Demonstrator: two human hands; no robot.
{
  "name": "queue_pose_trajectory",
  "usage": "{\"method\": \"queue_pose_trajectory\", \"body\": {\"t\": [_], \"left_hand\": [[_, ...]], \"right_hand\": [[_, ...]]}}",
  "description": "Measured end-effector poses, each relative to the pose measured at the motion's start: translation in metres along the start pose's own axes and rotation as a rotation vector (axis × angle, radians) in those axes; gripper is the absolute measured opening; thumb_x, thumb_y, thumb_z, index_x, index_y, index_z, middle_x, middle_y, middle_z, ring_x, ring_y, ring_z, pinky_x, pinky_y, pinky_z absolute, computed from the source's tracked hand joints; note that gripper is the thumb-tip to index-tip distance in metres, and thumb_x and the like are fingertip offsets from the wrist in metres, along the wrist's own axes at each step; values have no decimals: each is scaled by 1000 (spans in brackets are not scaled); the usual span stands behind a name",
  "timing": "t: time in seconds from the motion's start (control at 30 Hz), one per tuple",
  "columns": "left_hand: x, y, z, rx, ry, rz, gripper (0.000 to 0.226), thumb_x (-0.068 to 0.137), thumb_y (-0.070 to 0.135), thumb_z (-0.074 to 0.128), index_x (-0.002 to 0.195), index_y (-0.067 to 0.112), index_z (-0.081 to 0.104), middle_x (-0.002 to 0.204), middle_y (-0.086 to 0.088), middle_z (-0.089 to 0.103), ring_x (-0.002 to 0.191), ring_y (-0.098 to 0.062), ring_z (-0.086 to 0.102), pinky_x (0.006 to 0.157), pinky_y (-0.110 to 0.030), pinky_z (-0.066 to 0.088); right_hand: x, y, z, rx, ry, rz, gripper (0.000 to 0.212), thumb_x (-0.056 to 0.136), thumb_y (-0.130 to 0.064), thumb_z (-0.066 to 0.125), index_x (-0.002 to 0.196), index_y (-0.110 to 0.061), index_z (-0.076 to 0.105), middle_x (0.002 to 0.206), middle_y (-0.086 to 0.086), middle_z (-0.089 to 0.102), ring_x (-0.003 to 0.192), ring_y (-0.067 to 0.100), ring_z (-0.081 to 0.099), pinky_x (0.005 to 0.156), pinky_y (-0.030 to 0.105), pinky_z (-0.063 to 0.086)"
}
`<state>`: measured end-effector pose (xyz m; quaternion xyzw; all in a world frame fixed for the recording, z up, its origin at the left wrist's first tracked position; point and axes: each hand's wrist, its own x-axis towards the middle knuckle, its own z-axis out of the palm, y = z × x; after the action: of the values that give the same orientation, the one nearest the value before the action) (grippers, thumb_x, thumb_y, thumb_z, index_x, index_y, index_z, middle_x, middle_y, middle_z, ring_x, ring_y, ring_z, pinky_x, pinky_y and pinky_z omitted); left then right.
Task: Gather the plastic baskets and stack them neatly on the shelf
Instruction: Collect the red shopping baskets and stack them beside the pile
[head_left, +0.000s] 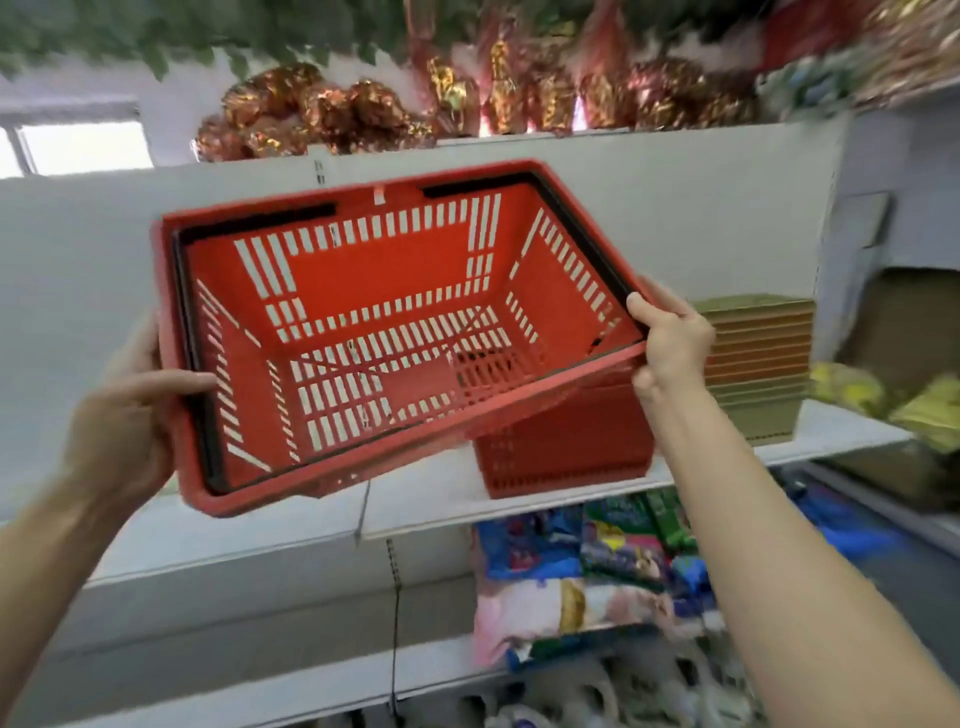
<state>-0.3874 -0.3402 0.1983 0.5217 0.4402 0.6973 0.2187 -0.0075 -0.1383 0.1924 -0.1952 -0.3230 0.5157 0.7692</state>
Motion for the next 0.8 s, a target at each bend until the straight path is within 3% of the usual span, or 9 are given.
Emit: {"method": "queue_pose_trajectory", "body": {"t": [0.17, 0.27, 0.37, 0.57, 0.7, 0.8], "left_hand": [[75, 11, 111, 6, -112, 56, 64, 87, -12, 33, 144, 14, 50, 102, 3, 73, 86, -12, 72, 78, -29, 62], [119, -4, 161, -34, -83, 78, 63, 87, -10, 32, 144, 12, 50, 92, 4, 75, 78, -12, 71, 71, -29, 62], [160, -25, 199, -79, -40, 96, 65, 85, -8, 33, 144, 13, 50, 94, -1, 72, 76, -15, 71, 69, -31, 62], [210, -92, 239, -163, -63, 16, 67, 83, -9, 32, 142, 16, 52, 100, -8, 67, 76, -18, 69, 65, -32, 62], [246, -121, 241, -146, -75, -79, 57, 82, -9, 33, 128, 11, 58, 95, -10, 66, 69, -18, 69, 60, -30, 61], [275, -130, 243, -176, -64, -197, 29, 89, -4, 38, 103, 9, 60, 90, -14, 62, 59, -19, 70, 54, -31, 61]], "right_hand": [[74, -41, -30, 35, 78, -50, 23, 84, 9, 61, 98, -7, 71, 66, -2, 74, 59, 14, 70, 55, 26, 56], [127, -53, -43, 27, 106, -116, 28, 82, 10, 62, 108, 2, 69, 73, 3, 75, 68, 18, 72, 63, 32, 58], [175, -54, -53, -11, 113, -130, 28, 82, 9, 63, 107, 0, 70, 90, 10, 75, 82, 26, 73, 75, 40, 60], [244, -34, -69, -109, 118, -95, 28, 84, 7, 62, 110, -3, 70, 90, 10, 73, 76, 22, 72, 68, 34, 60], [275, -5, -81, -166, 151, -27, 31, 84, 11, 59, 110, -3, 68, 82, 6, 70, 68, 16, 68, 58, 25, 58], [299, 10, -85, -245, 173, 59, 32, 84, 12, 54, 105, -7, 70, 82, 5, 69, 67, 17, 65, 57, 26, 56]]}}
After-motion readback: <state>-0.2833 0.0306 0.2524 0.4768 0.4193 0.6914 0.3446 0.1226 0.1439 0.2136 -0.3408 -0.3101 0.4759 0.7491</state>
